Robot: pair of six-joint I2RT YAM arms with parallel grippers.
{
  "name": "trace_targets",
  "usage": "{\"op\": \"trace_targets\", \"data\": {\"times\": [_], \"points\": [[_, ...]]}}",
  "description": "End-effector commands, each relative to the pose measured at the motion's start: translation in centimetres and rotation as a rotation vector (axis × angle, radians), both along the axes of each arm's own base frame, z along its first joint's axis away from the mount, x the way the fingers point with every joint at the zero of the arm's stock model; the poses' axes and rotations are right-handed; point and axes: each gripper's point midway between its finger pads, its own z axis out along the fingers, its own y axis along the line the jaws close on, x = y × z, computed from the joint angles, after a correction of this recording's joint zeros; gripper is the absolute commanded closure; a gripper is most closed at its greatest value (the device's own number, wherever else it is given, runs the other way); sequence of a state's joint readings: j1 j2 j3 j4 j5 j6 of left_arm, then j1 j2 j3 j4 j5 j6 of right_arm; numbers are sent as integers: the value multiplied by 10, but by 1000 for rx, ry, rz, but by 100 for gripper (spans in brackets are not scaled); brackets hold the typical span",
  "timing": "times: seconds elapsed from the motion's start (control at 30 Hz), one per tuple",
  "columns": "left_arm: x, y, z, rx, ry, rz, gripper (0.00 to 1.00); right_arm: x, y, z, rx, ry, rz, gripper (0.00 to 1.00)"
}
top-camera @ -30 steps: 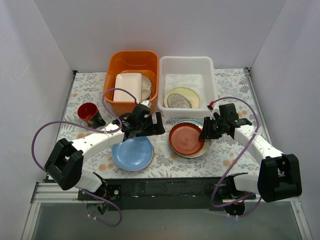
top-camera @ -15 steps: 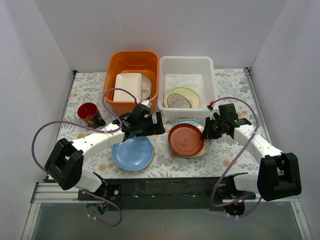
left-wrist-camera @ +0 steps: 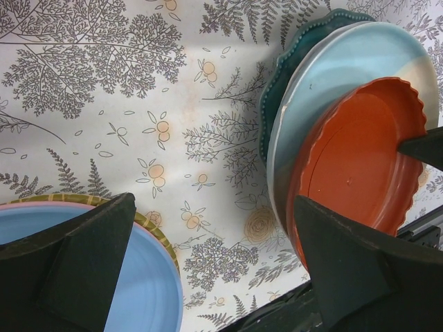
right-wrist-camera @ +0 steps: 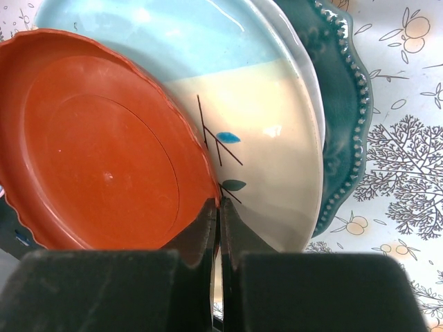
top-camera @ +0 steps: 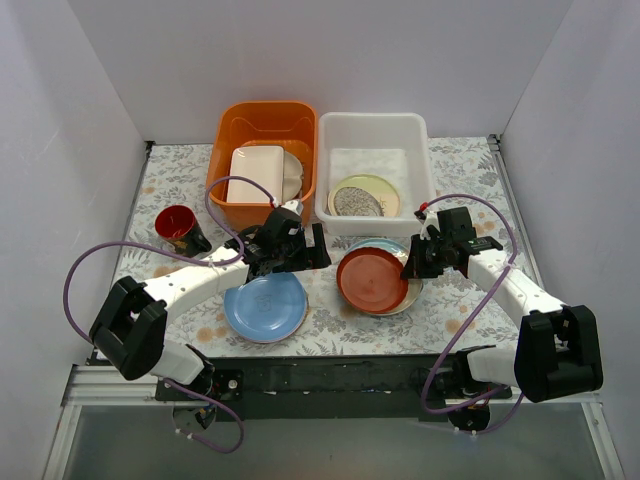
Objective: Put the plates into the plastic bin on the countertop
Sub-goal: Pick up the plate at the center of the board.
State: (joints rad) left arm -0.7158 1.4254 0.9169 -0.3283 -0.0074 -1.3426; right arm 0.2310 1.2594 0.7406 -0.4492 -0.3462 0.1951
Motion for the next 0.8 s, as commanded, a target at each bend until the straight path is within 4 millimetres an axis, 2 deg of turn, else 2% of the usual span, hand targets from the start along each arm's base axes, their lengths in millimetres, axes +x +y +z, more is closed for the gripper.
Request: {"op": "trace_targets", "data": {"times": [0.0, 0.77], "points": [[6, -7, 14, -32, -32, -8, 2, -2, -2, -2, -19, 12, 4, 99], [4, -5, 10, -25, -30, -4, 2, 9, 2, 23, -1, -33, 13, 99]]}}
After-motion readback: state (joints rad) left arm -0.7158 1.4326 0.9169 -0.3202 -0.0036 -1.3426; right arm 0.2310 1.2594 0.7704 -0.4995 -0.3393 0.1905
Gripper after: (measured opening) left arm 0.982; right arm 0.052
